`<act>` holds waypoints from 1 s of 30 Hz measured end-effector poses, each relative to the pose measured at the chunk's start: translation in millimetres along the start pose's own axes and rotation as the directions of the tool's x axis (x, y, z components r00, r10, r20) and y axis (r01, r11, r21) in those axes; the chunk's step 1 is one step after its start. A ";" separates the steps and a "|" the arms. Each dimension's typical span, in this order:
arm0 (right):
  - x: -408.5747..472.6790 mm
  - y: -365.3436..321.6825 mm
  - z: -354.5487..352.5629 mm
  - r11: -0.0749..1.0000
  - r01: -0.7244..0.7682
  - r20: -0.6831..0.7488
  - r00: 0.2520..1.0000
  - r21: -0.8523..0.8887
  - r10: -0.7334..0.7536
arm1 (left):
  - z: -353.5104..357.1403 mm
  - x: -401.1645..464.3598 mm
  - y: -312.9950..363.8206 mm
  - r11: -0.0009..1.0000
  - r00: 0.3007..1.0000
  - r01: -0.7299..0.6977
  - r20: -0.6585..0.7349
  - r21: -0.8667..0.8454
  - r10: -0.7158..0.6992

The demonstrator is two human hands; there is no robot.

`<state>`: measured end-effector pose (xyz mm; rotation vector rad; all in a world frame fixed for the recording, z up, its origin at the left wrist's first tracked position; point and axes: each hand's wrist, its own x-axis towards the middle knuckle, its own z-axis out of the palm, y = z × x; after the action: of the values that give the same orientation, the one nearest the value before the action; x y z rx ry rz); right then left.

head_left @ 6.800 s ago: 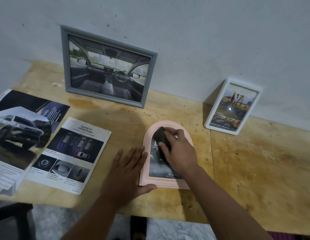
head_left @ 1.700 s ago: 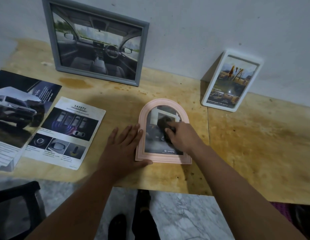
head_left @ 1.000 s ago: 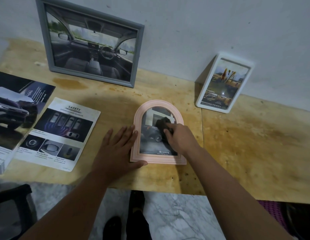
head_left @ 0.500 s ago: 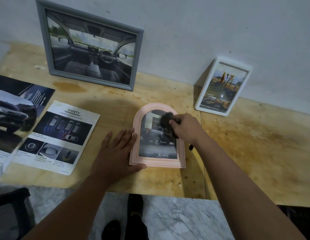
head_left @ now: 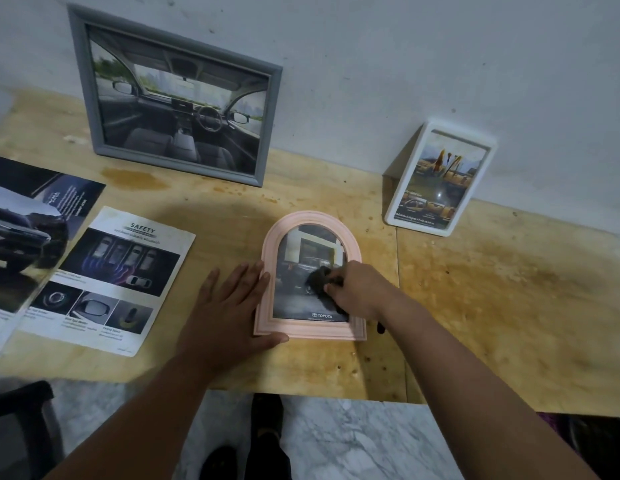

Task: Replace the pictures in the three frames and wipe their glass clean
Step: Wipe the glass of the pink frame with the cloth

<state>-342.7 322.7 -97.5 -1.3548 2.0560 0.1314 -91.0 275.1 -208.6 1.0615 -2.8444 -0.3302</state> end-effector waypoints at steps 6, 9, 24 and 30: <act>30.8 -15.3 -8.9 1.000 -0.017 -0.297 0.955 -0.025 0.009 | -1.2 -0.6 -0.1 1.000 1.000 -0.002 -0.007 -0.001 0.002; 25.8 -15.2 15.2 0.996 -0.049 -0.249 0.968 -0.070 0.030 | 0.0 -0.9 0.1 1.000 1.000 0.001 0.007 -0.002 -0.001; 2.8 -5.2 -16.2 0.998 -0.024 -0.061 0.998 0.054 0.027 | 0.6 -1.5 -0.1 1.000 1.000 -0.001 -0.015 -0.018 0.001; 37.8 -7.1 -0.7 0.996 -0.065 -0.284 0.956 0.053 0.078 | 0.3 -0.8 -1.4 1.000 1.000 0.005 0.008 -0.005 -0.005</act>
<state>-346.1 289.6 -116.8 -1.3368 2.3341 -0.0836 -89.5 274.6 -209.2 1.0688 -2.8465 -0.3423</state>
